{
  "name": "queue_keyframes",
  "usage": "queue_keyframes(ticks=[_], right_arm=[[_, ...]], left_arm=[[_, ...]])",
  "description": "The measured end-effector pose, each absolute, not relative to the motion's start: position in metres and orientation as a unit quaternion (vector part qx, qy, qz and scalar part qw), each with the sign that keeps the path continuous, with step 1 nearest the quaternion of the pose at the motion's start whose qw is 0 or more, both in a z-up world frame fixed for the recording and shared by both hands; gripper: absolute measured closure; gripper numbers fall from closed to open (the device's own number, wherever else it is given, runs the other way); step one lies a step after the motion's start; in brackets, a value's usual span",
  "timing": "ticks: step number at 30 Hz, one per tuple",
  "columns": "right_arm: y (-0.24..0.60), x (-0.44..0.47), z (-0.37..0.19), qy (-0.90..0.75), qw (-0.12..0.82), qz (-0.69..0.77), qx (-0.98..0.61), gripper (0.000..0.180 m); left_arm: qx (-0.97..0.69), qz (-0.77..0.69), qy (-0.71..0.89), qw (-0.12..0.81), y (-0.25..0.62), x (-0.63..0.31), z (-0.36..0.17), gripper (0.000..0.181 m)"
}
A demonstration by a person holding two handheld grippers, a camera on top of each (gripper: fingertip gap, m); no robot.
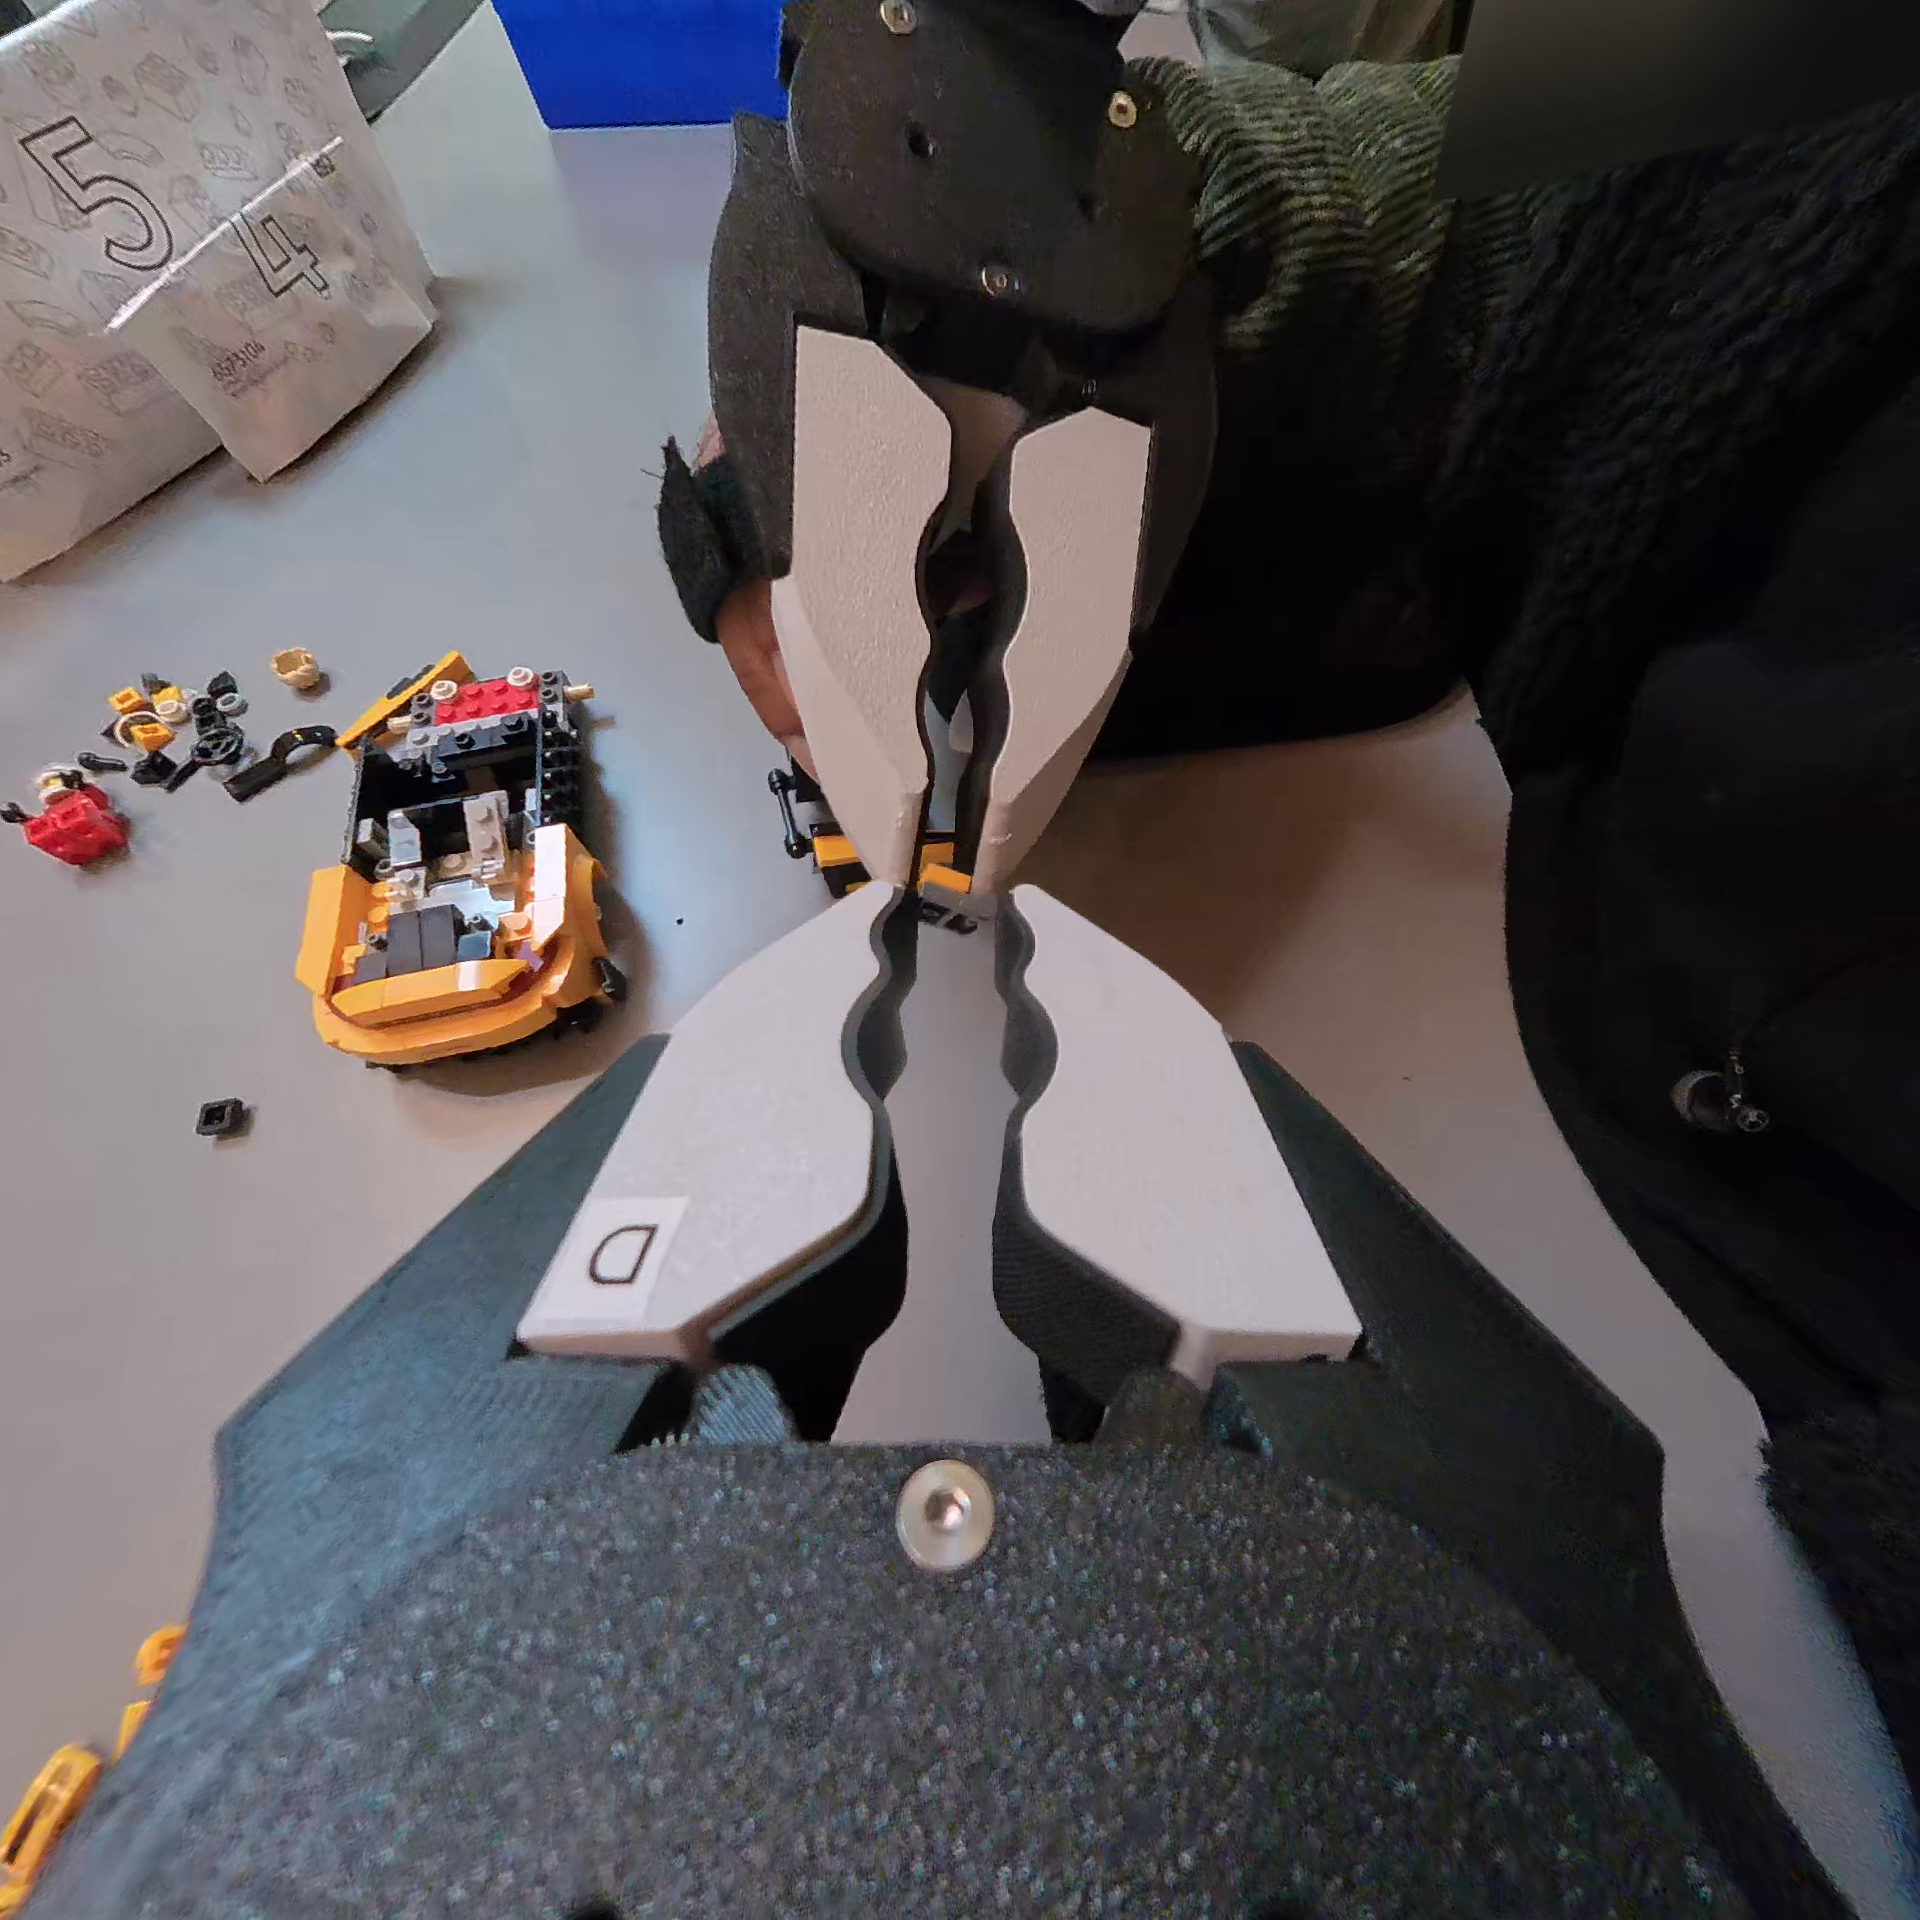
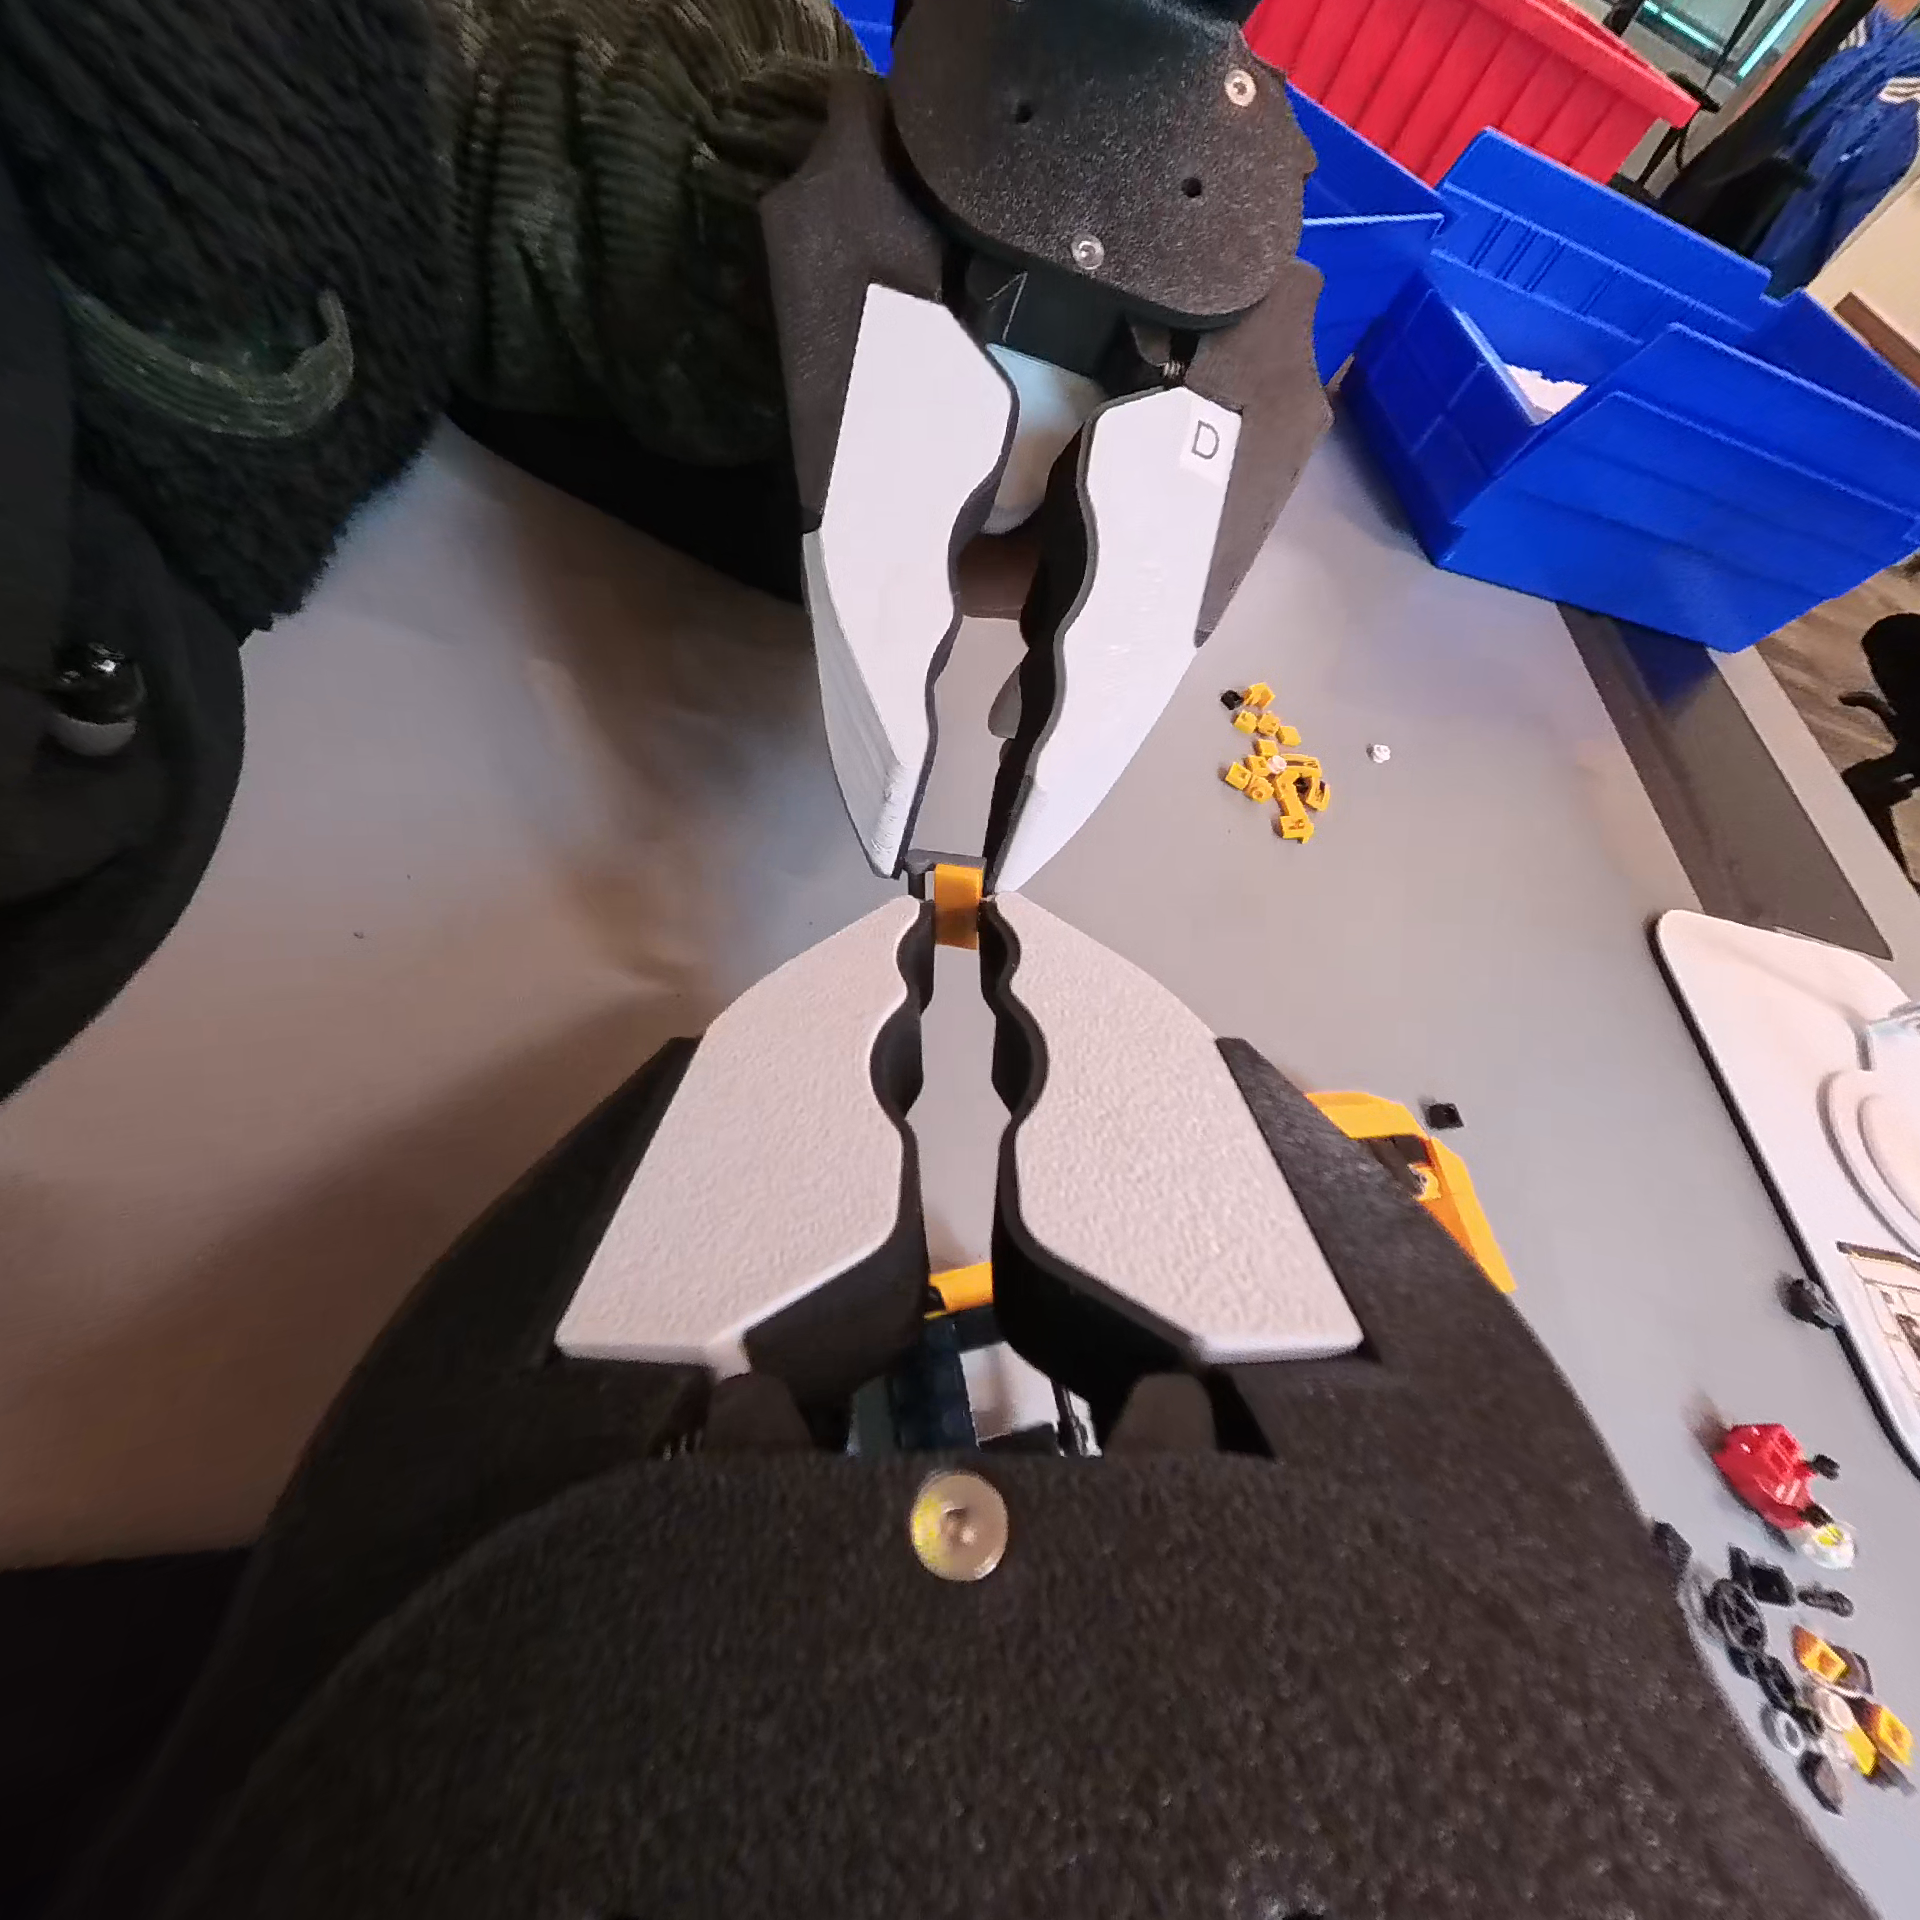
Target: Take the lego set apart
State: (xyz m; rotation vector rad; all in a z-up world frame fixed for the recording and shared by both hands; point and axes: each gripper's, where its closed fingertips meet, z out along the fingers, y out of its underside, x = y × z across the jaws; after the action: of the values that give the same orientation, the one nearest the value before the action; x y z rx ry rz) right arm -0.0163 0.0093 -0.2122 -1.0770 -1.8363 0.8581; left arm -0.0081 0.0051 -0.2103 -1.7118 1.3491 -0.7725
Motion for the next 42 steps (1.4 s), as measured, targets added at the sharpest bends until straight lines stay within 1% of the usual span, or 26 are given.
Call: queue_keyframes(ticks=[3,9,10,11,17,18,26,27,28,29,32,33,38,39,40,41,42], right_arm=[[0.010,-0.017,-0.210,-0.727,0.422,0.335,-0.426,0.172],[0.021,-0.024,-0.194,-0.693,0.477,0.316,-0.439,0.173],[0.024,-0.024,-0.192,-0.684,0.485,0.317,-0.443,0.173],[0.028,-0.024,-0.188,-0.674,0.494,0.319,-0.447,0.173],[0.037,-0.020,-0.185,-0.653,0.495,0.334,-0.465,0.174],[0.038,-0.019,-0.185,-0.655,0.494,0.333,-0.465,0.180],[0.048,-0.019,-0.179,-0.625,0.520,0.328,-0.481,0.180],[0.046,-0.021,-0.180,-0.628,0.518,0.326,-0.481,0.170],[0.045,-0.023,-0.182,-0.632,0.516,0.316,-0.484,0.165],[0.046,-0.025,-0.183,-0.633,0.521,0.304,-0.486,0.165],[0.049,-0.027,-0.184,-0.632,0.538,0.272,-0.487,0.168],[0.052,-0.026,-0.183,-0.629,0.545,0.261,-0.488,0.172],[0.052,-0.027,-0.184,-0.632,0.549,0.249,-0.486,0.172],[0.053,-0.028,-0.184,-0.633,0.552,0.241,-0.486,0.171],[0.052,-0.031,-0.188,-0.641,0.549,0.229,-0.485,0.173],[0.044,-0.034,-0.194,-0.661,0.539,0.223,-0.472,0.180],[0.044,-0.036,-0.197,-0.668,0.546,0.199,-0.464,0.180]], left_arm=[[-0.679,-0.320,0.519,0.408,0.006,-0.008,-0.207,0.166],[-0.679,-0.334,0.479,0.445,0.016,-0.014,-0.190,0.166],[-0.679,-0.340,0.472,0.447,0.017,-0.015,-0.188,0.171],[-0.680,-0.345,0.460,0.454,0.020,-0.016,-0.185,0.172],[-0.699,-0.348,0.426,0.456,0.030,-0.020,-0.186,0.176],[-0.706,-0.336,0.418,0.461,0.034,-0.024,-0.187,0.177],[-0.714,-0.332,0.409,0.462,0.037,-0.028,-0.188,0.177],[-0.718,-0.332,0.401,0.462,0.039,-0.028,-0.188,0.177],[-0.721,-0.337,0.393,0.461,0.040,-0.027,-0.188,0.177],[-0.723,-0.342,0.386,0.461,0.041,-0.026,-0.187,0.177],[-0.732,-0.354,0.358,0.459,0.043,-0.023,-0.186,0.177],[-0.734,-0.361,0.350,0.457,0.044,-0.023,-0.185,0.177],[-0.737,-0.396,0.331,0.436,0.041,-0.020,-0.185,0.178],[-0.727,-0.422,0.331,0.429,0.036,-0.015,-0.181,0.180],[-0.715,-0.454,0.334,0.414,0.028,-0.005,-0.176,0.180],[-0.714,-0.458,0.340,0.407,0.024,0.004,-0.177,0.180],[-0.718,-0.437,0.348,0.415,0.026,0.006,-0.177,0.180]])
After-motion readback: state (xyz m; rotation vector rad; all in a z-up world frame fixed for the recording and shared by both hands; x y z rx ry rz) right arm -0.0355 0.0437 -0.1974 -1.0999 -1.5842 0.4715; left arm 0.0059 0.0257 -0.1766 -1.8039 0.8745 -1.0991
